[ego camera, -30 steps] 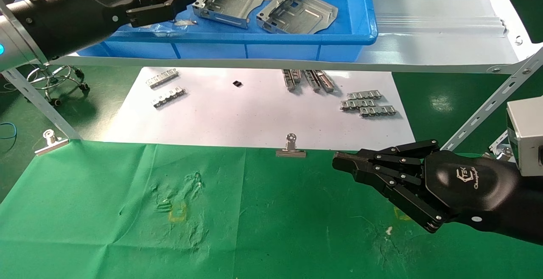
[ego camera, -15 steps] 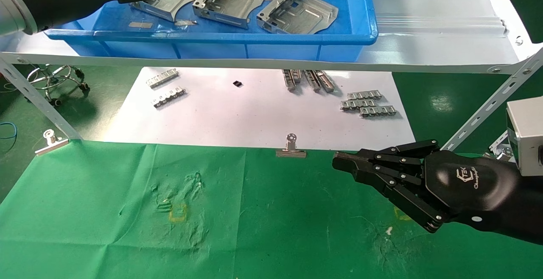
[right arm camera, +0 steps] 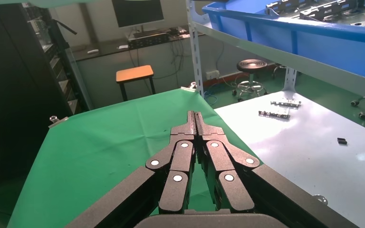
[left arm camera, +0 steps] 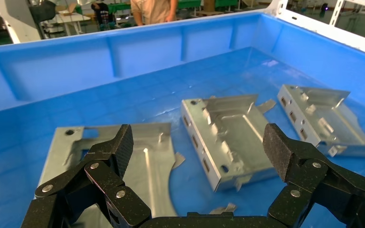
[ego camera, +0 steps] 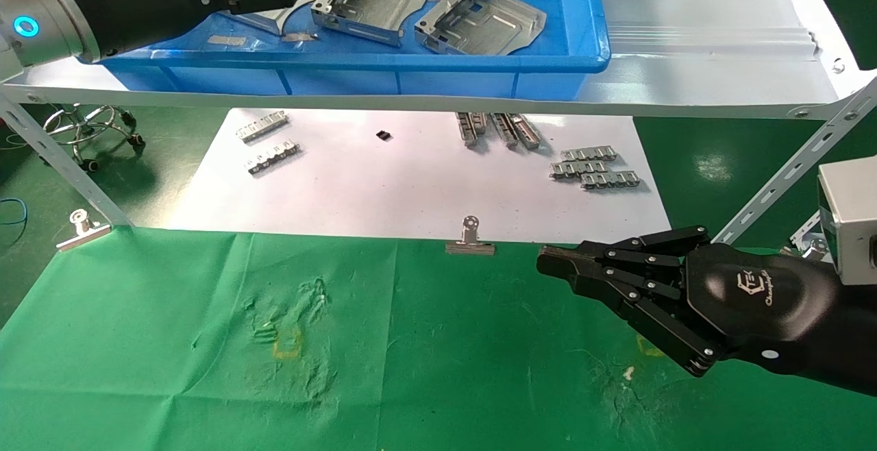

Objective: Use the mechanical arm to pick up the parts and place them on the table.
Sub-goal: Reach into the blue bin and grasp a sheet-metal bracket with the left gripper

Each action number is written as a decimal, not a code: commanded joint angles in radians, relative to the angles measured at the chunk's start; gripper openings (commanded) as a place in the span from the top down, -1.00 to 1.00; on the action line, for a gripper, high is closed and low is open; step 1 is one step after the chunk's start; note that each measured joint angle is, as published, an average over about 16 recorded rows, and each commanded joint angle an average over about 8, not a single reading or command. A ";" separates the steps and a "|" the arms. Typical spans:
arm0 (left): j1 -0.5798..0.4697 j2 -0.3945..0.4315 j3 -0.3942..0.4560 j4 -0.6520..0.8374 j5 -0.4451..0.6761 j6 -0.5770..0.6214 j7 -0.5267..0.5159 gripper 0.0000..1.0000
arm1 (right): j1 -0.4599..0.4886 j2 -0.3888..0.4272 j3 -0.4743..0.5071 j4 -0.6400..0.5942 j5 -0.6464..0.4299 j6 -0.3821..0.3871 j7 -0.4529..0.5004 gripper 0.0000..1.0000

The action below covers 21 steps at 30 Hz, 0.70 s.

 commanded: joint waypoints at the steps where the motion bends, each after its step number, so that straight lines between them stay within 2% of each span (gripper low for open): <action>1: -0.003 0.011 -0.001 0.014 -0.002 0.007 0.005 -1.00 | 0.000 0.000 0.000 0.000 0.000 0.000 0.000 1.00; 6: -0.014 0.044 0.006 0.040 0.009 -0.024 0.016 -0.98 | 0.000 0.000 0.000 0.000 0.000 0.000 0.000 1.00; 7: -0.016 0.051 0.008 0.044 0.011 -0.033 0.018 -0.87 | 0.000 0.000 0.000 0.000 0.000 0.000 0.000 1.00; 9: -0.020 0.063 0.012 0.051 0.017 -0.054 0.024 -0.47 | 0.000 0.000 0.000 0.000 0.000 0.000 0.000 1.00; 14: -0.028 0.093 0.020 0.068 0.029 -0.125 0.037 0.77 | 0.000 0.000 0.000 0.000 0.000 0.000 0.000 1.00; 15: -0.029 0.099 0.021 0.071 0.031 -0.142 0.040 0.90 | 0.000 0.000 0.000 0.000 0.000 0.000 0.000 1.00; 17: -0.032 0.110 0.023 0.075 0.034 -0.173 0.044 1.00 | 0.000 0.000 0.000 0.000 0.000 0.000 0.000 1.00; 21: -0.037 0.130 0.026 0.079 0.039 -0.216 0.050 1.00 | 0.000 0.000 0.000 0.000 0.000 0.000 0.000 1.00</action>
